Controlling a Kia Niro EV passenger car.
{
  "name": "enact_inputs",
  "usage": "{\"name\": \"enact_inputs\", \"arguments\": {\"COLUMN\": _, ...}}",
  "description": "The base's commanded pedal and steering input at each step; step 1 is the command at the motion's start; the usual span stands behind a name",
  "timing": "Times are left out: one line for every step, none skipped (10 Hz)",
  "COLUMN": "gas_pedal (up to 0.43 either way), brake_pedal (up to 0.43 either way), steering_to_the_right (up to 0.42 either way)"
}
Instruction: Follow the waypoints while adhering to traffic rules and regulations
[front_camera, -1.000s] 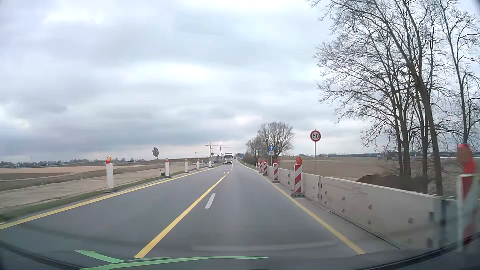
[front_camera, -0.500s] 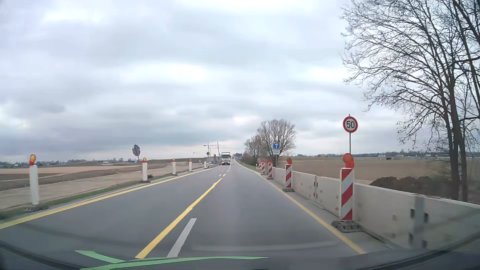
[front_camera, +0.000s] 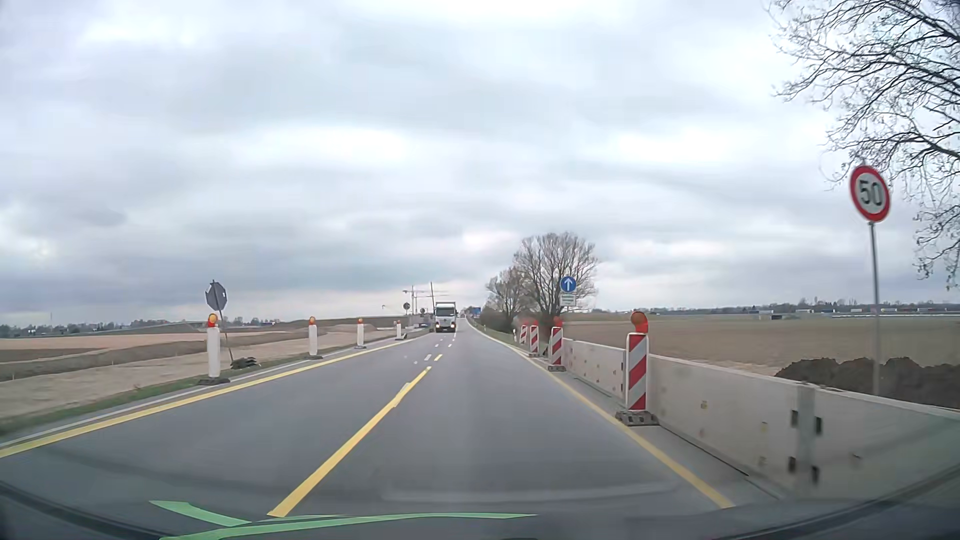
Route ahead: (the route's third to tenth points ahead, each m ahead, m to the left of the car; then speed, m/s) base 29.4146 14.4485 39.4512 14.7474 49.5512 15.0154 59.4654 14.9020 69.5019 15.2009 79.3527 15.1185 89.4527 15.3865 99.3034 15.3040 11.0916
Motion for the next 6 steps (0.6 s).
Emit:
{"name": "enact_inputs", "arguments": {"gas_pedal": 0.079, "brake_pedal": 0.000, "steering_to_the_right": 0.003}}
{"name": "enact_inputs", "arguments": {"gas_pedal": 0.087, "brake_pedal": 0.000, "steering_to_the_right": 0.002}}
{"name": "enact_inputs", "arguments": {"gas_pedal": 0.087, "brake_pedal": 0.000, "steering_to_the_right": 0.001}}
{"name": "enact_inputs", "arguments": {"gas_pedal": 0.087, "brake_pedal": 0.000, "steering_to_the_right": 0.001}}
{"name": "enact_inputs", "arguments": {"gas_pedal": 0.098, "brake_pedal": 0.000, "steering_to_the_right": 0.001}}
{"name": "enact_inputs", "arguments": {"gas_pedal": 0.098, "brake_pedal": 0.000, "steering_to_the_right": 0.001}}
